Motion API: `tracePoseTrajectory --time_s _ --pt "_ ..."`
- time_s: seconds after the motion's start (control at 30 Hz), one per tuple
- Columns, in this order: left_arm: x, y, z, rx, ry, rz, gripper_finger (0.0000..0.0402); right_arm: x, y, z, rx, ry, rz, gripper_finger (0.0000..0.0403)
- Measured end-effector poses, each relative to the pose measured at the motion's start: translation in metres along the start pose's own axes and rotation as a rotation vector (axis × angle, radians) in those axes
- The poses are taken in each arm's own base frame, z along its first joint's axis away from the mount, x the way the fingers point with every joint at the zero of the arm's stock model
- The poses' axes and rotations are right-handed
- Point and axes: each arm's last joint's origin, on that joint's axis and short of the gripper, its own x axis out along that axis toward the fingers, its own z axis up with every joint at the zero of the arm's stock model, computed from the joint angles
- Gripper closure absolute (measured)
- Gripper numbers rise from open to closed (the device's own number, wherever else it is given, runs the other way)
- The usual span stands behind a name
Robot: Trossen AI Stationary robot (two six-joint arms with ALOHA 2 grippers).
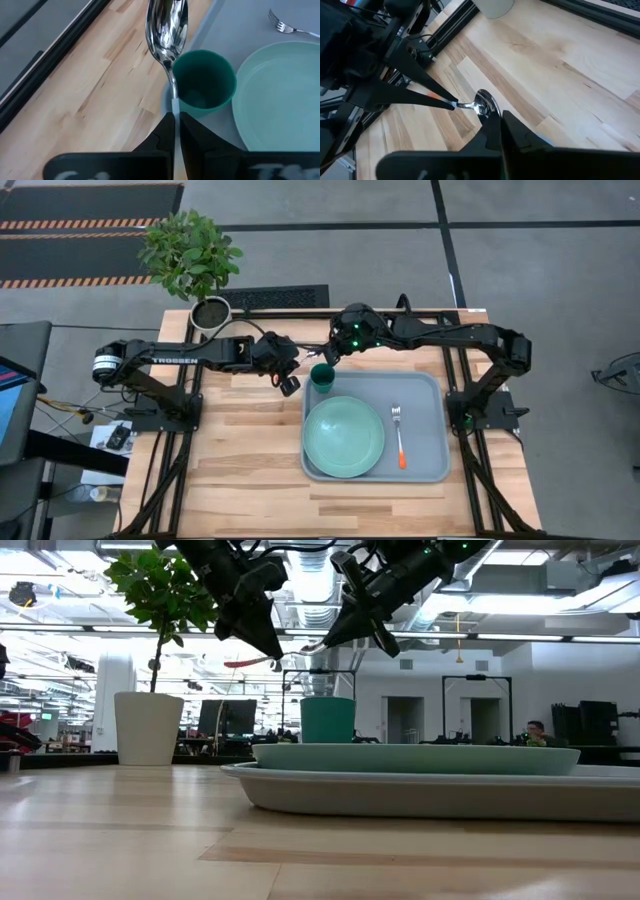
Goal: Pick and place plate/cup/fork/spoon on tray
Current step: Put the orange spoon on the blue tray to the right of the orange fork
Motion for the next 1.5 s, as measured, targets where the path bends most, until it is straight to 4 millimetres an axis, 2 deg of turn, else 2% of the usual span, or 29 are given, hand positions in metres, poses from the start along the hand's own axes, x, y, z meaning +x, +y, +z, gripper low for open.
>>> tracePoseTrajectory --time_s 0.27,0.47,0.63,0.73,0.93,1.27,1.5 --pt "0.0 -0.002 0.001 0.01 -0.002 -0.041 0.0392 -0.001 0.0 0.0 -0.012 0.007 0.005 0.0399" --pt "-0.01 -0.003 0.004 -0.03 -0.039 -0.107 0.0315 -0.009 -0.022 0.011 -0.018 0.081 0.087 0.04" --pt "-0.025 0.0 0.006 -0.078 -0.07 -0.131 0.0238 -0.024 -0.046 0.021 -0.027 0.15 0.155 0.0401" --pt "-0.036 0.002 0.007 -0.095 -0.1 -0.139 0.0206 -0.036 -0.058 0.022 -0.034 0.226 0.235 0.0401" --pt "-0.055 0.006 0.009 -0.137 -0.154 -0.155 0.0188 -0.072 -0.077 0.011 -0.055 0.398 0.249 0.0402" --pt "-0.057 0.007 0.009 -0.156 -0.156 -0.156 0.0203 -0.128 -0.054 -0.025 -0.163 0.648 0.252 0.0402" --pt "-0.057 0.007 0.009 -0.156 -0.159 -0.148 0.0205 -0.149 -0.032 -0.048 -0.211 0.792 0.233 0.0401"
